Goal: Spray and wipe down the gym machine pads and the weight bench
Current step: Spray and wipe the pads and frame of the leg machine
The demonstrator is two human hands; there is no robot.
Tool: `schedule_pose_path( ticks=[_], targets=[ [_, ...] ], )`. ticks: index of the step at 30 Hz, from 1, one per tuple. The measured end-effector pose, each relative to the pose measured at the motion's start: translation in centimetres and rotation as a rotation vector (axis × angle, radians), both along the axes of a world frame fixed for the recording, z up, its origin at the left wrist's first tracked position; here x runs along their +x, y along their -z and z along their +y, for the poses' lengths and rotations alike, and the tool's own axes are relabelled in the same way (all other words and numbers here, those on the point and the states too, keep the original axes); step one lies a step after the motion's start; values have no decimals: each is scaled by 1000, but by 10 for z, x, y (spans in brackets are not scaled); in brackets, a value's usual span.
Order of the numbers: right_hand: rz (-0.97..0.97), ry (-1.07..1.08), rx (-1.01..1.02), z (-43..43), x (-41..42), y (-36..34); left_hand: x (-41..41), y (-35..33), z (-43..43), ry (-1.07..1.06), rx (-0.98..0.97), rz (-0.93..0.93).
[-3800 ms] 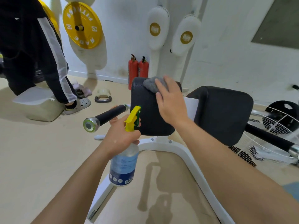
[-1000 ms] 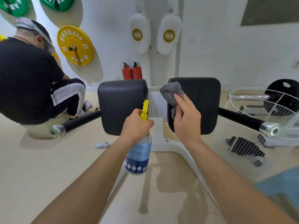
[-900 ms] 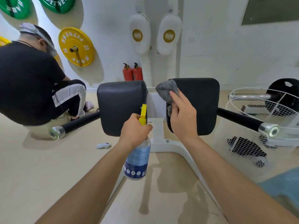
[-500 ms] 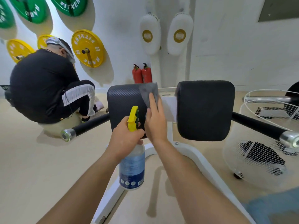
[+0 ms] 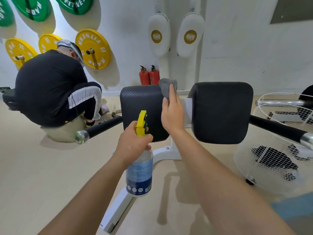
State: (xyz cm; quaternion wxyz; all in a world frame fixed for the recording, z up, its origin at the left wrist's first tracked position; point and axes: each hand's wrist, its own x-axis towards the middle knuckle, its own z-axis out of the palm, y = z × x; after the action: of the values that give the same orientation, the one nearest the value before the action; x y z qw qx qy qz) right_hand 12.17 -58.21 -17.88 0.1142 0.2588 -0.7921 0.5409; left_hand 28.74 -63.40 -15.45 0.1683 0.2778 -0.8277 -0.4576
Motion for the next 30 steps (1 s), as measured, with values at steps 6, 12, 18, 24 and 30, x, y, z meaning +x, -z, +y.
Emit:
schedule_pose_path(
  ticks=[6,12,18,24,30],
  targets=[
    [-182,61,101,31,68,95,5,20,7,26,-5,-43],
    [-384,20,-31,77,66,111,3,48,23,100,2,-90],
    [-517,58,-255,90,67,113,-2,69,41,104,-76,-106],
    [-384,5,-286,81,63,65,4,73,42,96,-124,-135],
    [-187,-114,-186,26,25,29,21,65,24,102,-75,-89]
  ],
)
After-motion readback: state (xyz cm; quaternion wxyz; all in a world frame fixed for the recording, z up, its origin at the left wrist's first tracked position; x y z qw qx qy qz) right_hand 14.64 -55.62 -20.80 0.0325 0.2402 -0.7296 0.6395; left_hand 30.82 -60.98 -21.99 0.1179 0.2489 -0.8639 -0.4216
